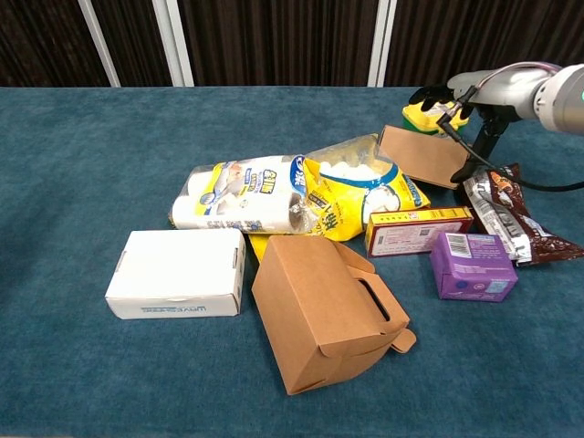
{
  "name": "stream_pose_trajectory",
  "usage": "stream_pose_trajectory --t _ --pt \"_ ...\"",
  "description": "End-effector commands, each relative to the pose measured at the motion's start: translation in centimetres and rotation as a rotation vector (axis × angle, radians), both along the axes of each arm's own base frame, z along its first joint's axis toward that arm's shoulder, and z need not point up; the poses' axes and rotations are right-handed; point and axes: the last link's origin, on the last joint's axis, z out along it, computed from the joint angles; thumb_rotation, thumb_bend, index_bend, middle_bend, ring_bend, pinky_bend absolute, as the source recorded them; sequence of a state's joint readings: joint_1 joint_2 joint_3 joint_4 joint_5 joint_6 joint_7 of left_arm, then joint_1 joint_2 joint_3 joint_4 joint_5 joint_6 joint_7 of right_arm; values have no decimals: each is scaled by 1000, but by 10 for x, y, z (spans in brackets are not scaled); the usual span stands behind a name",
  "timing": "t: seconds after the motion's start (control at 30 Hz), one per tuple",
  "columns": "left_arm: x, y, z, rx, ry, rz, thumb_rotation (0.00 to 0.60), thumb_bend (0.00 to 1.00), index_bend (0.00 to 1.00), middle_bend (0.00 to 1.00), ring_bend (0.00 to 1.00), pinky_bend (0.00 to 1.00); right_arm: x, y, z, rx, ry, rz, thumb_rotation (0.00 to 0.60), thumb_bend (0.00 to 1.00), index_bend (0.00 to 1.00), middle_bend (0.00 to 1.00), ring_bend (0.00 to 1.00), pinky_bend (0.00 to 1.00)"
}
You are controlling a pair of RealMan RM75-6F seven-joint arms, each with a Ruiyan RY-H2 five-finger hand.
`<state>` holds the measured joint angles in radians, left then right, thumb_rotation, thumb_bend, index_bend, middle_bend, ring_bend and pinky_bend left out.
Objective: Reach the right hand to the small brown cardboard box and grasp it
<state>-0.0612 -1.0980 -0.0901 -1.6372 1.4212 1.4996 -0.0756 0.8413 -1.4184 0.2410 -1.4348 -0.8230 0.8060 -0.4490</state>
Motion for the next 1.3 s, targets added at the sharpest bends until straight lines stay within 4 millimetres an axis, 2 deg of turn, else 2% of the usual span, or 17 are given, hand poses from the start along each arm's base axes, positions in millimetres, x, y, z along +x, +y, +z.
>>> stream_pose_trajectory --t 0.03,0.17,0.5,0.63,0.7,0.83,1.03,1.3 --pt "0 1 1 0 0 0 600 465 0 0 37 16 1 -2 -11 -45 1 1 600 36 60 140 89 185" --pt "0 0 1 0 -2 0 600 465 0 0 37 16 0 -1 -20 -91 -8 -6 600 35 98 180 141 185" --pt "-1 1 2 0 -6 1 600 465 0 0 37 16 -1 3 -39 -118 -6 -8 600 33 110 184 145 185" --pt "-2 1 3 3 -7 2 600 465 0 0 37 16 0 0 -38 -163 44 24 600 33 138 211 186 185" --pt "-2 0 3 3 -7 3 600 465 0 0 37 16 0 -1 -37 -188 54 35 600 48 169 249 238 187" --pt "-2 1 3 2 -6 3 600 465 0 0 37 16 -2 -3 -35 -208 69 42 600 88 207 295 306 242" --pt "-2 0 4 4 -7 4 600 465 0 0 37 16 -8 -6 -29 -260 87 55 600 97 216 301 316 245" --pt "-1 0 3 -3 -3 7 600 465 0 0 37 16 -13 -3 -27 -248 45 57 600 96 240 322 339 244"
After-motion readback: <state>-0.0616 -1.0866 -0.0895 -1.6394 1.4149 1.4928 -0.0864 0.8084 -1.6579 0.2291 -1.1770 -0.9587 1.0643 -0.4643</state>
